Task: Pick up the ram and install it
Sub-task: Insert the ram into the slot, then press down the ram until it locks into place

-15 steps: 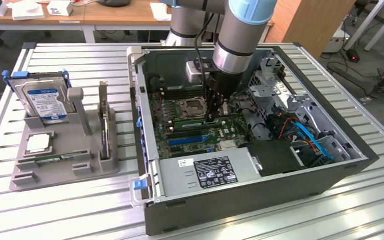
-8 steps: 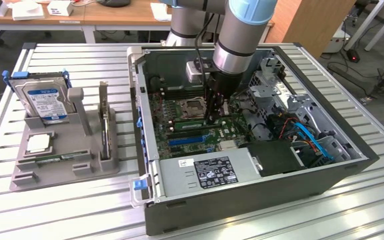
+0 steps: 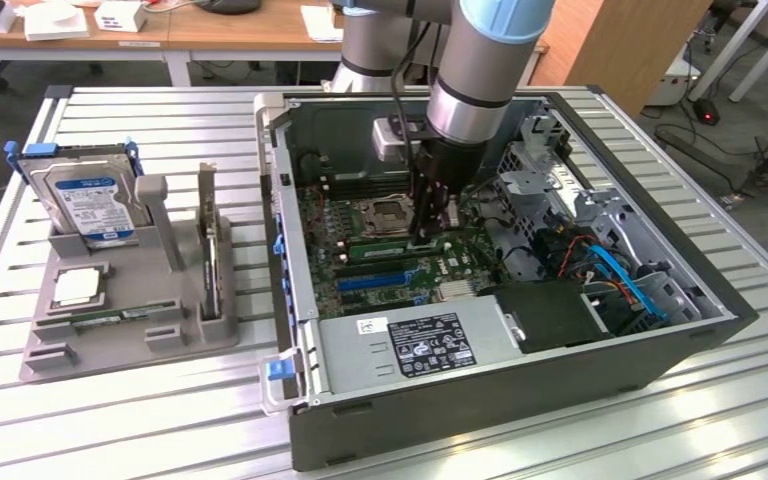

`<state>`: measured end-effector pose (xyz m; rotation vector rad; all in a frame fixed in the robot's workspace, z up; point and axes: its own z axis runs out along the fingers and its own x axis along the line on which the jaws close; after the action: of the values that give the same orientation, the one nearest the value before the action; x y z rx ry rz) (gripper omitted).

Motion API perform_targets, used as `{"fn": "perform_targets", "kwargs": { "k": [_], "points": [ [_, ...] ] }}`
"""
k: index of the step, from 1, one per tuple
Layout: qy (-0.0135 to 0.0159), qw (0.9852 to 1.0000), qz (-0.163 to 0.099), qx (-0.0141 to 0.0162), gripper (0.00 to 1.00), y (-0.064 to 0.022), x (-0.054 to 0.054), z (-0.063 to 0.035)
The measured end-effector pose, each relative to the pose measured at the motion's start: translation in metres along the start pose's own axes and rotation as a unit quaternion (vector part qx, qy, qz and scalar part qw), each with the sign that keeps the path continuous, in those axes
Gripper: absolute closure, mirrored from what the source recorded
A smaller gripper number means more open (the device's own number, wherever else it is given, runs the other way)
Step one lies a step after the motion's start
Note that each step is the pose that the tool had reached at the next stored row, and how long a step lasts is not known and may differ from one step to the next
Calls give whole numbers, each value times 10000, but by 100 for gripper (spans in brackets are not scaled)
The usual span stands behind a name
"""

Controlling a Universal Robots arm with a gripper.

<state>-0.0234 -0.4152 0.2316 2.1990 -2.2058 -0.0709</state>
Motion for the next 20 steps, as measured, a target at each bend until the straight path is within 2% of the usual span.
{"fn": "perform_targets", "kwargs": {
  "k": [10,20],
  "points": [
    [0,10000,0,0,76,7,-2,-137],
    [0,10000,0,0,76,8,-2,-163]
  ]
}}
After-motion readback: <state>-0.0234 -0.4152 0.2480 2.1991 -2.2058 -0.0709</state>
